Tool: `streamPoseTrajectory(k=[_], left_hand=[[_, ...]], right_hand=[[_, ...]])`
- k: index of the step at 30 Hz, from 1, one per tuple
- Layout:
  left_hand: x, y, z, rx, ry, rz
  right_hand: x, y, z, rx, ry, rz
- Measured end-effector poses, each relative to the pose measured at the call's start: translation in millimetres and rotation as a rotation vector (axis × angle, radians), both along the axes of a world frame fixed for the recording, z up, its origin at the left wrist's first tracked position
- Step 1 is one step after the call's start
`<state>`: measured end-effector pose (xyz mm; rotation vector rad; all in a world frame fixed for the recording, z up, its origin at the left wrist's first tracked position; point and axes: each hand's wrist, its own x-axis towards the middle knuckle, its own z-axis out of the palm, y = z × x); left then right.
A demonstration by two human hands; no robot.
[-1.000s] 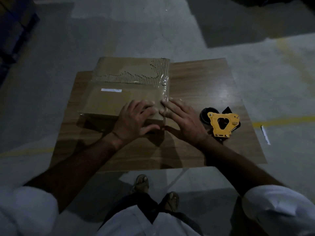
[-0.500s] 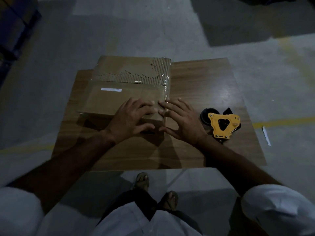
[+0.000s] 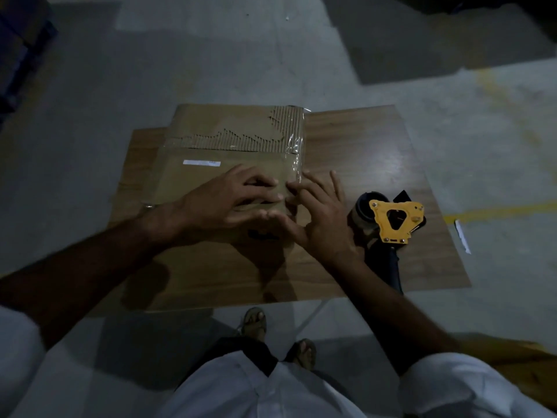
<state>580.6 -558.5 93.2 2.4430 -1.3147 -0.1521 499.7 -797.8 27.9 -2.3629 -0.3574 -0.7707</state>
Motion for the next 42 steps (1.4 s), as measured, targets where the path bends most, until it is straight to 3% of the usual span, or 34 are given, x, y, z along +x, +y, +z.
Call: streamPoseTrajectory(k=[6,12,19,24,32,36,42], left_hand=[[-4.8,0.0,-6.9,0.011,-0.051,0.007],[-6.2,-17.8,-0.8,-0.078,-0.090,0.032],[-7.9,-18.8,-22.3,0.023,-0.267,0.067],[-1.4,-15.7,-22.5,-0.089,-0.218,0.026],[-9.8,-12.7,-26.1,0.030,-0.281,0.058],[-7.6,-21.5,-15.7,-0.084,-0.206,0.084],[-24.0,-25.2,-21.0,-0.005,-0.275,0.158]], right_hand=[[-15.3,12.2,-13.5,-0.099,0.050,-0.076],[-3.3,-7.1,-0.7,-0.188,0.002,0.007],[-16.9,4.5,2.6,-0.235,0.111,-0.032],[-8.0,-16.2,23.8,-0.280,0.167,0.070],[-22.2,14.1,-2.2,-0.191,0.124,-0.105],[-11.7,-5.5,12.6,-0.266,0.131,-0.001],[-3.6,-25.0,2.9,-0.345,0.104,0.129]])
